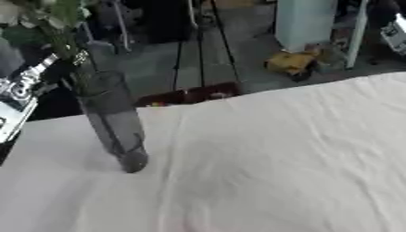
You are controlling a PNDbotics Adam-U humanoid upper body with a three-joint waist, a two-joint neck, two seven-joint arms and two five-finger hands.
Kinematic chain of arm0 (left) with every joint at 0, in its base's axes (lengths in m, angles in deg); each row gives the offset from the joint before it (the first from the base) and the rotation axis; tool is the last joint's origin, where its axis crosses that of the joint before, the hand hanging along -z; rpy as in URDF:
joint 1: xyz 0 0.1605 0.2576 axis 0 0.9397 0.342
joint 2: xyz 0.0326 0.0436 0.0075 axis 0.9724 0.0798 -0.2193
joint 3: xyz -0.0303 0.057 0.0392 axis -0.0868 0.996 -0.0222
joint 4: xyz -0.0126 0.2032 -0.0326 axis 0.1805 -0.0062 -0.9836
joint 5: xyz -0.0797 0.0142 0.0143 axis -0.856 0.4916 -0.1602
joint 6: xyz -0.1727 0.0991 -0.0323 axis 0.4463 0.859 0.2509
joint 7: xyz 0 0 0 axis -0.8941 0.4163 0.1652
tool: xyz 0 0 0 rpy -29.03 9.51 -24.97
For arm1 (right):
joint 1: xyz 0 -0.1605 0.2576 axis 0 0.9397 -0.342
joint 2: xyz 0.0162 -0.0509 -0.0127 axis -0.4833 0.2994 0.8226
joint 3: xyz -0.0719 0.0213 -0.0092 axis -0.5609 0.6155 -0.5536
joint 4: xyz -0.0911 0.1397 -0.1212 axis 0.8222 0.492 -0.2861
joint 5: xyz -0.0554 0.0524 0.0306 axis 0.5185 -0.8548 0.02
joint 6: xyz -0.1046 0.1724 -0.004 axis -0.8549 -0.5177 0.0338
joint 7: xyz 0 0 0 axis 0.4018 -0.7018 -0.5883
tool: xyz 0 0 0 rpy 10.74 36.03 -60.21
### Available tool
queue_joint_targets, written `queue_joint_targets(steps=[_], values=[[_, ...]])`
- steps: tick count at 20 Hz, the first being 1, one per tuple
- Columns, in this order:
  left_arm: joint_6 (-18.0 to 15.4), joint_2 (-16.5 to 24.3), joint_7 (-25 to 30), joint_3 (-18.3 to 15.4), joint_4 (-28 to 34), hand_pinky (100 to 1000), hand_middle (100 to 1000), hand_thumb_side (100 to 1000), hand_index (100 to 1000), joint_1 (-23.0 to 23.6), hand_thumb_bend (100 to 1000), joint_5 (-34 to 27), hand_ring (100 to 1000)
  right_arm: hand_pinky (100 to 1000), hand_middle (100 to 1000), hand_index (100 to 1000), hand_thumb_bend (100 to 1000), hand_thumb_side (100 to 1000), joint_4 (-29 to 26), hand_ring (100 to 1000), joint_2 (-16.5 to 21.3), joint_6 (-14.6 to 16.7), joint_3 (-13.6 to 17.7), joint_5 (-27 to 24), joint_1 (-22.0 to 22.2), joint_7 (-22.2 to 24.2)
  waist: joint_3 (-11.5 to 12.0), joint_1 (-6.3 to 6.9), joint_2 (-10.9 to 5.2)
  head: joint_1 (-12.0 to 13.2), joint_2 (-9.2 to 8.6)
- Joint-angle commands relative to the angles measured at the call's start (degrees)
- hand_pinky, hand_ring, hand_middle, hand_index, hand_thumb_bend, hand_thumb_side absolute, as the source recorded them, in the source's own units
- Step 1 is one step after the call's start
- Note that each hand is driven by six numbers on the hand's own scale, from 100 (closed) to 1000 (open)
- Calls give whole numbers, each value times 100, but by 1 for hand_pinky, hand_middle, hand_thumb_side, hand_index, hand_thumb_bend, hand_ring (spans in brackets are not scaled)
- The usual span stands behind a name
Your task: Arrange flowers into the vase.
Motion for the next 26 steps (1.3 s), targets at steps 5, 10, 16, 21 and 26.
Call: queue_joint_targets(steps=[5, 10, 16, 21, 26], values=[[34, 301, 209, -15, 160, 854, 1000, 1000, 1000, -41, 100, 41, 979, 813, 853, 843, 302, 1000, -122, 900, 93, -14, 59, -49, -68, -29, 26, -60, -118, -25, -62], [27, 350, 408, 36, 234, 861, 1000, 1000, 1000, 2, 100, 79, 984, 812, 853, 843, 303, 1000, -125, 900, 95, -19, 64, -52, -64, -45, 30, -69, -124, -38, -78], [-27, 402, 739, 26, 282, 868, 1000, 1000, 1000, 19, 100, 130, 991, 812, 852, 843, 303, 1000, -127, 899, 94, -27, 65, -58, -51, -55, 45, -71, -135, -41, -82], [-71, 446, 888, 16, 303, 878, 1000, 1000, 1000, 52, 314, 128, 1000, 811, 852, 842, 303, 1000, -127, 899, 94, -35, 72, -60, -35, -59, 55, -74, -148, -50, -85], [-114, 485, 1026, -15, 320, 878, 1000, 1000, 1000, 69, 314, 114, 1000, 811, 852, 842, 303, 1000, -132, 899, 94, -42, 75, -59, -25, -63, 60, -76, -154, -53, -87]])
